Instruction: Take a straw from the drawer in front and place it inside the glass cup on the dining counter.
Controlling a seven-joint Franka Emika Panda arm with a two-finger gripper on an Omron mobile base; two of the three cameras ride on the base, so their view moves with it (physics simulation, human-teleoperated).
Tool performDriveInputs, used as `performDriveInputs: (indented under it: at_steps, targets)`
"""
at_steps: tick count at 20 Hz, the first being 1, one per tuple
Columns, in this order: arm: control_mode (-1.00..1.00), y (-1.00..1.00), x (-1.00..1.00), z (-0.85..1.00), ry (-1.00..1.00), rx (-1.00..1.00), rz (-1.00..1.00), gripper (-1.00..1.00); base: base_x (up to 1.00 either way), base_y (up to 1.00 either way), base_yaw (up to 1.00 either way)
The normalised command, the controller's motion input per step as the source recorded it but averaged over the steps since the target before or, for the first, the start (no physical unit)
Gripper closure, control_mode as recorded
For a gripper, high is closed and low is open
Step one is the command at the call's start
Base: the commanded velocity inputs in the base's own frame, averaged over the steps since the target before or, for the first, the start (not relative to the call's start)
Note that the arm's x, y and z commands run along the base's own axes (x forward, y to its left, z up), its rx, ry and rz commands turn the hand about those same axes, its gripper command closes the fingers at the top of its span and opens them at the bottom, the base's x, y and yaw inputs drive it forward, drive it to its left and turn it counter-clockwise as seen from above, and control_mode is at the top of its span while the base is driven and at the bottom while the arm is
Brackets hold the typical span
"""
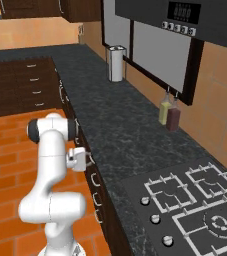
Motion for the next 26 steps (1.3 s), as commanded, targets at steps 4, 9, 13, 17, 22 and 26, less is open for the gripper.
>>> performDriveInputs:
  at_steps: [4, 9, 13, 17, 22, 26]
  targets:
    - [-1.0, -0.11, 0.39, -0.18, 0.0, -0.02, 0.0, -1.0, 0.0, 0.0, 0.0]
    - [-1.0, -0.03, 0.38, -0.42, 0.02, -0.01, 0.0, -1.0, 0.0, 0.0, 0.0]
    - [-1.0, 0.0, 0.31, -0.54, 0.03, -0.01, 0.01, -1.0, 0.0, 0.0, 0.0]
    - [-1.0, -0.04, 0.34, -0.32, 0.0, 0.0, 0.0, -1.0, 0.0, 0.0, 0.0]
    - [-1.0, -0.06, 0.25, -0.12, 0.03, 0.0, 0.0, 1.0, 0.0, 0.0, 0.0]
    - [-1.0, 0.01, 0.01, -0.01, 0.01, 0.0, 0.02, 1.0, 0.0, 0.0, 0.0]
